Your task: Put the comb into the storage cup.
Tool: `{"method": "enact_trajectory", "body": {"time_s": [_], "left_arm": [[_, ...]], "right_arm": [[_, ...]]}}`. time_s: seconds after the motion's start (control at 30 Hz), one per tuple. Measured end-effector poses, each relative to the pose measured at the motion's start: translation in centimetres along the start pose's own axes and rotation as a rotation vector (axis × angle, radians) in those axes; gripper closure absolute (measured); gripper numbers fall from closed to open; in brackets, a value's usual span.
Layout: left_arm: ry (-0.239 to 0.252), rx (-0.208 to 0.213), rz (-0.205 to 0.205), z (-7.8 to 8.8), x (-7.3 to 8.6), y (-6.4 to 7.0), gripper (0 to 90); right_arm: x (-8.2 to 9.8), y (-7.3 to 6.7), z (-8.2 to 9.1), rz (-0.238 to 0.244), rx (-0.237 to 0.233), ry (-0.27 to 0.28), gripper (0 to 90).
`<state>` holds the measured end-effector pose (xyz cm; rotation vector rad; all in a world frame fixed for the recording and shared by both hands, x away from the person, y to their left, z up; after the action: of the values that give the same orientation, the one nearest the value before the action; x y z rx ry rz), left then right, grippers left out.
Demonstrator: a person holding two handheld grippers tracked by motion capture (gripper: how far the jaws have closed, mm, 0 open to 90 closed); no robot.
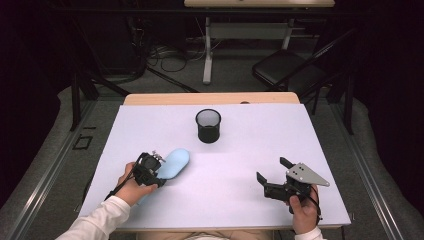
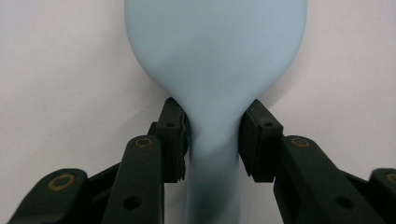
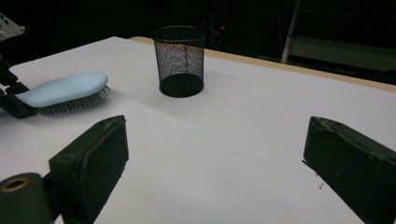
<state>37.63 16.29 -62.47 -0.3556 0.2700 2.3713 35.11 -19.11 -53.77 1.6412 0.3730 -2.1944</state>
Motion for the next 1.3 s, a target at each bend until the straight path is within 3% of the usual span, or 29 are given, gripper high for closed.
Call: {"method": "enact_trajectory", "body": {"time_s": [0.67,1.3], "left_arm": [[0.012,0.005,-0.001,0.08,0.22,-0.04,67.9],[0.079,0.019,0.016,0.19,0.47,-0.15,69.5]], "right_arm": [[0.06,-0.01,-0.04,0.001,0.001,-0.002,6.2],[0.13,-0.04,-0.06,-0.002,0.001,-0.007,6.2]]}}
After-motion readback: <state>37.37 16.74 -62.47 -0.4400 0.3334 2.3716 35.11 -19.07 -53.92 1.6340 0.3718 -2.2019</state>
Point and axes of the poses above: each handheld gripper's, and its own axes: z roughly backward along the jaws, x roughly out of its underside, y roughly to its right, the point moved 10 cm from there along -z, roughly forward along the jaws, and after that the axes turned 4 degrees about x, right-handed, at the moved point
